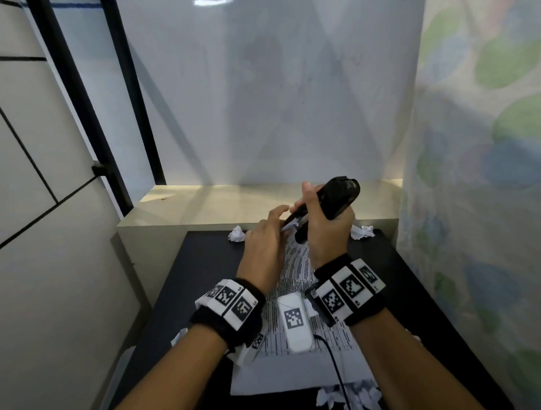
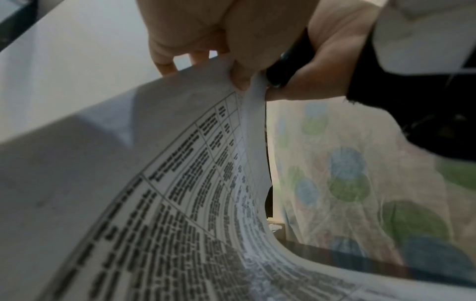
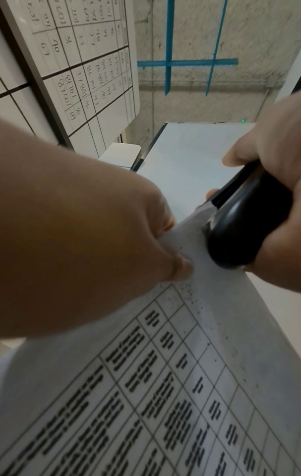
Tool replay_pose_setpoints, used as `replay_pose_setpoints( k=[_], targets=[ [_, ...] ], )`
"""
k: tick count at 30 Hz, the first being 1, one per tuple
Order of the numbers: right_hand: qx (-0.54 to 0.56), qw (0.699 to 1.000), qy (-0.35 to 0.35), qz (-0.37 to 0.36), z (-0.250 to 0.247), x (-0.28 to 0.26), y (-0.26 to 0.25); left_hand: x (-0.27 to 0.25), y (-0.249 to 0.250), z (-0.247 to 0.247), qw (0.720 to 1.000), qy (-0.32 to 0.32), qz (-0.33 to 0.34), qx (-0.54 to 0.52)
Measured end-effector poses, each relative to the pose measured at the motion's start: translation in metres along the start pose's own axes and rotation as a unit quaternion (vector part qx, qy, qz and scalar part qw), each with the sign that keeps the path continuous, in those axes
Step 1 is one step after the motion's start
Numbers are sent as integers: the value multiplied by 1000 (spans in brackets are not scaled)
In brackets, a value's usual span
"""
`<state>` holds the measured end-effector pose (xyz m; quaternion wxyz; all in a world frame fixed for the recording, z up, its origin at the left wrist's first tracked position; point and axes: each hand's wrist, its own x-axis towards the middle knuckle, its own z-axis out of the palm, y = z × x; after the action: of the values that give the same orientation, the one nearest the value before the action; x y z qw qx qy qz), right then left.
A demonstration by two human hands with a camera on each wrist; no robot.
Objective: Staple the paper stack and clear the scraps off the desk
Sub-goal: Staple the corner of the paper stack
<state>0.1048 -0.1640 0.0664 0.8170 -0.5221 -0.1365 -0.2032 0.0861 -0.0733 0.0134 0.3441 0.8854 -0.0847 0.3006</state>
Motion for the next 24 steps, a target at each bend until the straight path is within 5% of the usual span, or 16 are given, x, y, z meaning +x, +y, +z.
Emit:
replay_pose_setpoints(
  k=[4, 18, 24],
  targets=[
    [21, 999, 31, 18, -5, 5, -3, 0, 9, -1, 993, 5, 55, 101],
    [74, 978, 139, 135, -15, 16, 5, -4, 14, 3, 975, -51, 114, 185],
    [104, 984, 84, 121, -16, 15, -3, 5, 10, -5, 996, -49, -49, 60]
  ],
)
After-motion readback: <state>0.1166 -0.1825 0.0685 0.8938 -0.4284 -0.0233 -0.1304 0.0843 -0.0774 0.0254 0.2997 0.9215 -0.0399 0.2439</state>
